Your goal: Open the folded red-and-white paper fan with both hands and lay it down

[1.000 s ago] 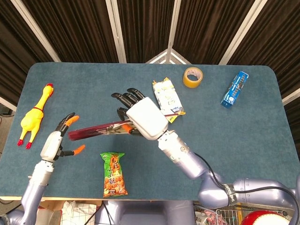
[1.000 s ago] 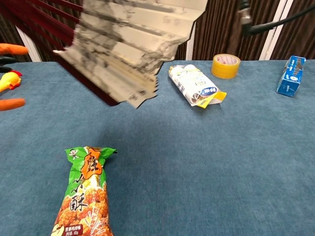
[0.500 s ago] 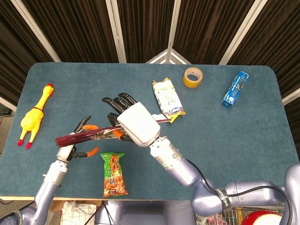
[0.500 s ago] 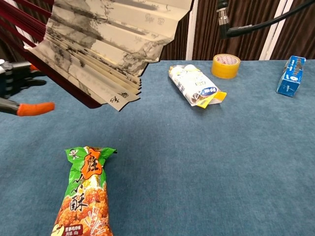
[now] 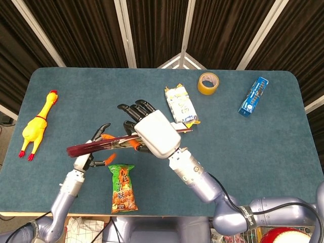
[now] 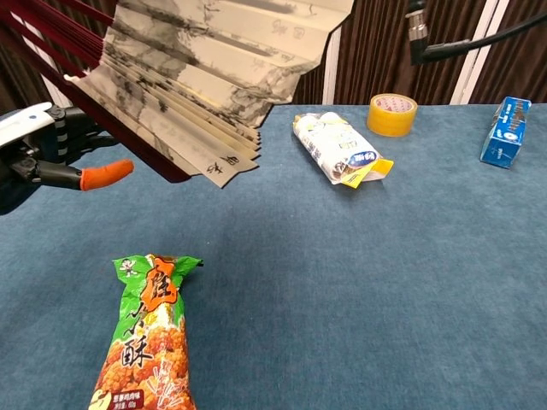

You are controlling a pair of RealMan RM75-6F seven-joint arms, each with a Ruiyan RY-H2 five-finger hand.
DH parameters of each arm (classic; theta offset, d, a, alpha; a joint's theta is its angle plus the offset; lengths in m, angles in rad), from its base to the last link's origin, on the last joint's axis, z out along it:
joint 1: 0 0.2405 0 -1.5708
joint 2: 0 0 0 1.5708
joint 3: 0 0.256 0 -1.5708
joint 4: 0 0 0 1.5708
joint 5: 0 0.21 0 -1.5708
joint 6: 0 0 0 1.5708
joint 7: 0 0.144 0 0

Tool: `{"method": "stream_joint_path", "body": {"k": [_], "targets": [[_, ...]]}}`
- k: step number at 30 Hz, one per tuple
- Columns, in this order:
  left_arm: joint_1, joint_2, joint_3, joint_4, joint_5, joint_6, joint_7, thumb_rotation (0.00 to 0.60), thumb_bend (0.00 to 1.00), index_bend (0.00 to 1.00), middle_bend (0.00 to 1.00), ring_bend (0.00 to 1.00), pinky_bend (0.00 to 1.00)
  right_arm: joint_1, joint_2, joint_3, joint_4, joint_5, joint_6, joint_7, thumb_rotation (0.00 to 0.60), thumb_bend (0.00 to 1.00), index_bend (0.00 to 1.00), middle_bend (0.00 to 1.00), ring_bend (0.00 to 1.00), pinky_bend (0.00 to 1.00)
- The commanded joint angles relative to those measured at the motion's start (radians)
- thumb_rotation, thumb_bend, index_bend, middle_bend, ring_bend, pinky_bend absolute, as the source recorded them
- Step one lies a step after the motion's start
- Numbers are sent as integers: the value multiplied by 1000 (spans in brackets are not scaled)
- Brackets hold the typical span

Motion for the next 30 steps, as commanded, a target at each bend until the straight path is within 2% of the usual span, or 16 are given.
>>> {"method": "stream_joint_path", "body": {"k": [1, 7, 13, 20, 25, 30], "targets": [[-7, -13, -7, 9, -9, -2, 10, 600, 484, 447, 100, 0, 14, -5, 8, 0, -9, -2, 4, 11, 600, 504, 1000, 219, 270, 213], [-16, -42, -37, 29, -40, 13, 48, 600, 537, 553, 216, 0, 91, -15, 35, -4, -29, -9, 8, 21, 600, 505, 1000, 220, 270, 219], [-20, -48, -59, 49, -58, 34, 74, 600, 554, 577, 235, 0, 93, -32, 63, -7, -41, -16, 16, 41, 600, 505, 1000, 220, 270, 219], [-22, -35, -61, 100, -43, 59, 91, 600, 553, 591, 236, 0, 93, -55, 103, -10, -33, -3, 21, 64, 600, 505, 1000, 220, 270, 219], [-14, -35, -58, 178, -7, 123, 85, 600, 548, 593, 229, 0, 93, -89, 155, -20, -13, -13, 28, 87, 600, 505, 1000, 220, 270, 219], [-5, -25, -78, 226, -3, 176, 38, 600, 545, 592, 226, 0, 93, -116, 192, -27, 3, -29, 26, 128, 600, 504, 1000, 220, 270, 219]]}}
